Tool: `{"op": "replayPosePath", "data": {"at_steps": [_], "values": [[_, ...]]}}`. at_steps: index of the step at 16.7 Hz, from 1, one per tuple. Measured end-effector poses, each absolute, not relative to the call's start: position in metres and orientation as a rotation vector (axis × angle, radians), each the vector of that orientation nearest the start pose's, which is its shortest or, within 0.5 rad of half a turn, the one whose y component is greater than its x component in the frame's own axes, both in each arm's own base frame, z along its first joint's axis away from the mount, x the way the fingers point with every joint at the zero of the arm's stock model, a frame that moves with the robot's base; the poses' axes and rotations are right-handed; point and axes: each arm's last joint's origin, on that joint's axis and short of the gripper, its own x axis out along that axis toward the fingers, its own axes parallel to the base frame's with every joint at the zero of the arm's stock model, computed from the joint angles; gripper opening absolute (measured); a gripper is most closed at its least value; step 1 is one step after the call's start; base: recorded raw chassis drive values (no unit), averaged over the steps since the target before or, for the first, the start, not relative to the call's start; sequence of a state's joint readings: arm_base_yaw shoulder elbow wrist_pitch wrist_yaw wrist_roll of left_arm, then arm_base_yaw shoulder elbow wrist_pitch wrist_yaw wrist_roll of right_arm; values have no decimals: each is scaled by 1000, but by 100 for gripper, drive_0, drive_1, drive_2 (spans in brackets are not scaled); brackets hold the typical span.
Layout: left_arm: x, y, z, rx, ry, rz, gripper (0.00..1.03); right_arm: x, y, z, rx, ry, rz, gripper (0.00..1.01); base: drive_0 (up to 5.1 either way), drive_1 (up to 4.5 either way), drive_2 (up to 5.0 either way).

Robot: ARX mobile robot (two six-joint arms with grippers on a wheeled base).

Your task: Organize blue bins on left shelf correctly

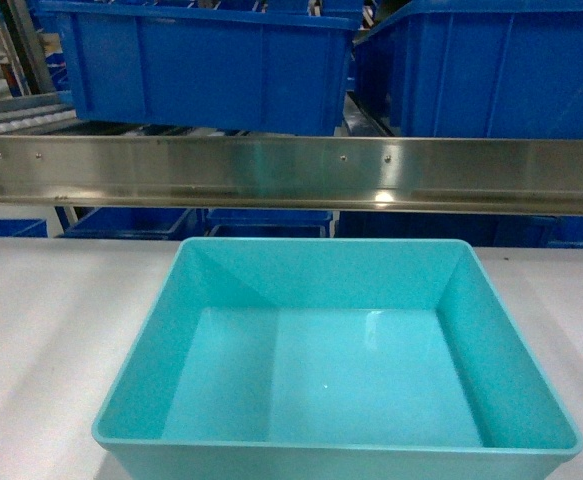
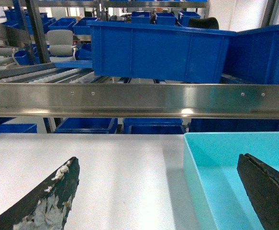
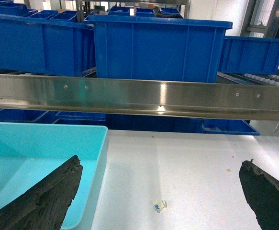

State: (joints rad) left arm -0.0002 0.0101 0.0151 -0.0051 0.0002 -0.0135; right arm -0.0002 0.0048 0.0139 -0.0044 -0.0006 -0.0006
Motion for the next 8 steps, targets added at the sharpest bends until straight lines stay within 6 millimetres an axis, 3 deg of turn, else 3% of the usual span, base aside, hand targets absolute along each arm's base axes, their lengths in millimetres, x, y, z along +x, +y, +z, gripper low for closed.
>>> {"op": "replayPosePath", "data": {"at_steps": [8], "values": [[97, 0, 167, -14, 0, 0, 98, 97, 0, 167, -1, -5, 0, 98, 0, 0, 0]]}}
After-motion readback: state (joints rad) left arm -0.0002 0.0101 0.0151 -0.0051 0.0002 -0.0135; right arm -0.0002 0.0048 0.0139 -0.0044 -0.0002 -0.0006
